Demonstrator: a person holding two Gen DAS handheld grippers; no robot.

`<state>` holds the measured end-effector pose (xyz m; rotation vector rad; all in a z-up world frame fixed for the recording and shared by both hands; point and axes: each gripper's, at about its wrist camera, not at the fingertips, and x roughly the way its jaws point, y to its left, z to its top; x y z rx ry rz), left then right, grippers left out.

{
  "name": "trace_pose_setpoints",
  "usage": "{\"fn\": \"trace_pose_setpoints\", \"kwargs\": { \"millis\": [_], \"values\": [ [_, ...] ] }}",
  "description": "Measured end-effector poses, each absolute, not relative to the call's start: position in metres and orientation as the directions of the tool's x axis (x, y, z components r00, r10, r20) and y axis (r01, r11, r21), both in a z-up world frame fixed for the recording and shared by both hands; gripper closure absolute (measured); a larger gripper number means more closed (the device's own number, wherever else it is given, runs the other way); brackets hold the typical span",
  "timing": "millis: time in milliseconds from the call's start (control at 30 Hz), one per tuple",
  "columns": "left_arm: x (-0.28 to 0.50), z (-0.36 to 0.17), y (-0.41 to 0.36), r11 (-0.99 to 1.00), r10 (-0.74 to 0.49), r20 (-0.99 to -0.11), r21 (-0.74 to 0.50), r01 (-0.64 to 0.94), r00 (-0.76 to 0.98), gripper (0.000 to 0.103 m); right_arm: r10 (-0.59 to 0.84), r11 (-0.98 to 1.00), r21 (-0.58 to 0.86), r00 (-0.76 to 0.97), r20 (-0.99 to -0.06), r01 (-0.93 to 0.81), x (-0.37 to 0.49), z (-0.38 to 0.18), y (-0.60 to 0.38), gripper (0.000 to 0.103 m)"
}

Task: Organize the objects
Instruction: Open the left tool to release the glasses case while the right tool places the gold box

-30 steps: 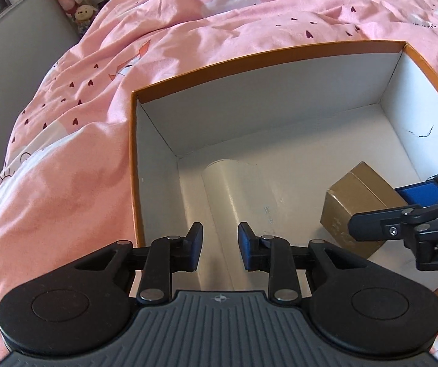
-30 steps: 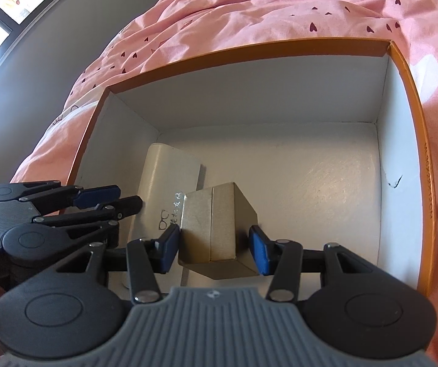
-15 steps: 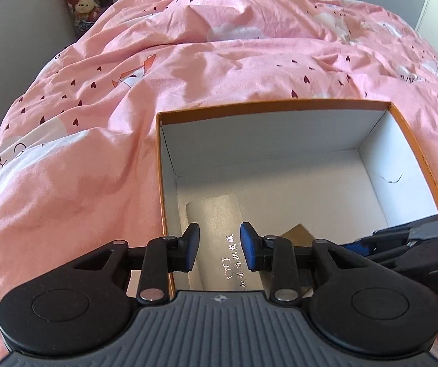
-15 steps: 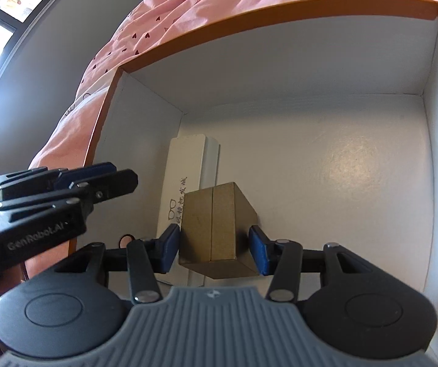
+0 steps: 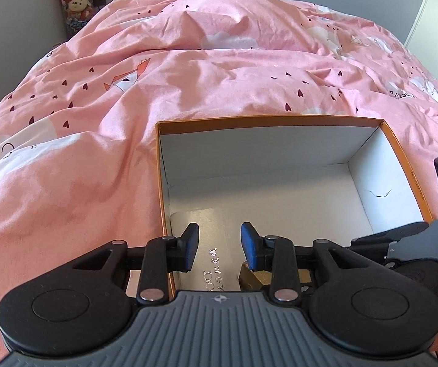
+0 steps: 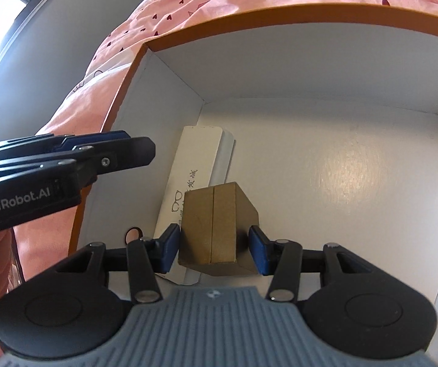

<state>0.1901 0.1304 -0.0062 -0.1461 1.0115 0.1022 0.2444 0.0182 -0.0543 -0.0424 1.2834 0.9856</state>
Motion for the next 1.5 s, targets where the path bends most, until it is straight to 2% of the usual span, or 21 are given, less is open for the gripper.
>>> {"fn": "trace_pose_setpoints", "kwargs": {
  "millis": [67, 233, 533, 733, 833, 867, 933, 1133, 1233, 1267, 1367, 1433, 1500],
  "values": [
    [0.192, -0.008, 0.130, 0.989, 0.010, -0.852, -0.071, -0.133, 0.524, 0.065, 0.575, 0.591, 0.428, -0.015, -0.818, -0.684, 0.246, -0.046, 0.021, 0.052],
    [0.199, -0.012, 0.131, 0.992, -0.004, -0.864, -0.066, -0.105, 0.503, 0.065, 0.535, 0.507, 0.196, 0.128, -0.835, -0.839, 0.256, -0.028, 0.027, 0.052],
    [0.216, -0.023, 0.134, 0.992, -0.019, -0.879, -0.076, -0.100, 0.477, 0.066, 0.587, 0.237, -0.052, 0.186, -0.788, -0.970, 0.271, -0.028, 0.062, 0.052],
    [0.221, -0.024, 0.135, 0.993, -0.019, -0.876, -0.072, -0.092, 0.481, 0.065, 0.611, 0.095, -0.129, 0.161, -0.775, -0.987, 0.268, -0.042, 0.076, 0.053],
    [0.223, -0.025, 0.134, 0.994, -0.016, -0.875, -0.068, -0.091, 0.485, 0.065, 0.624, 0.087, -0.137, 0.161, -0.764, -0.987, 0.269, -0.042, 0.079, 0.056],
    [0.224, -0.025, 0.134, 0.994, -0.016, -0.875, -0.067, -0.089, 0.484, 0.065, 0.617, 0.098, -0.158, 0.184, -0.766, -0.983, 0.270, -0.041, 0.080, 0.056],
    [0.225, -0.026, 0.133, 0.994, -0.014, -0.875, -0.063, -0.085, 0.484, 0.065, 0.597, 0.131, -0.211, 0.247, -0.763, -0.969, 0.270, -0.041, 0.080, 0.049],
    [0.226, -0.027, 0.130, 0.996, -0.015, -0.875, -0.058, -0.074, 0.484, 0.065, 0.556, 0.200, -0.164, 0.250, -0.793, -0.966, 0.279, -0.039, 0.071, 0.043],
    [0.224, -0.026, 0.129, 0.997, -0.017, -0.876, -0.054, -0.063, 0.483, 0.065, 0.520, 0.241, -0.125, 0.237, -0.821, -0.962, 0.281, -0.040, 0.063, 0.044],
    [0.224, -0.026, 0.129, 0.997, -0.018, -0.876, -0.053, -0.061, 0.482, 0.065, 0.504, 0.257, -0.114, 0.234, -0.831, -0.960, 0.281, -0.041, 0.061, 0.045],
    [0.224, -0.026, 0.128, 0.998, -0.015, -0.876, -0.045, -0.051, 0.483, 0.065, 0.473, 0.292, -0.079, 0.215, -0.855, -0.953, 0.283, -0.049, 0.058, 0.066],
    [0.223, -0.027, 0.127, 0.998, -0.014, -0.875, -0.046, -0.053, 0.484, 0.065, 0.478, 0.299, -0.068, 0.211, -0.853, -0.952, 0.283, -0.054, 0.059, 0.069],
    [0.223, -0.027, 0.127, 0.997, -0.020, -0.874, -0.052, -0.053, 0.485, 0.065, 0.486, 0.292, -0.071, 0.212, -0.848, -0.954, 0.282, -0.059, 0.061, 0.090]
  ]
}}
